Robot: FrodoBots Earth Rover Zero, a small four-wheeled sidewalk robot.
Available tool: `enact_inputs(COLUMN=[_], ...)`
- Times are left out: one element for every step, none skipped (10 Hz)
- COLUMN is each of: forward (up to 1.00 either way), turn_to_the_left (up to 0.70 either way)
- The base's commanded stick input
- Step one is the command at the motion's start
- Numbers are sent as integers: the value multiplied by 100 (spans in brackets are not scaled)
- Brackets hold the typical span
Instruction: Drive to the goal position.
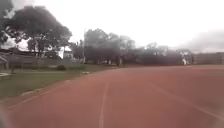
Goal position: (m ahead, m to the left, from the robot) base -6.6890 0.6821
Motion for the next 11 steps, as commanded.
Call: enact_inputs(forward=[70, 70, 70, 70, 70, 70, 70, 70, 70, 70, 70], turn_to_the_left=[1, 1, 1, -6, -21, -32, -18, -5, 1, 1, 1])
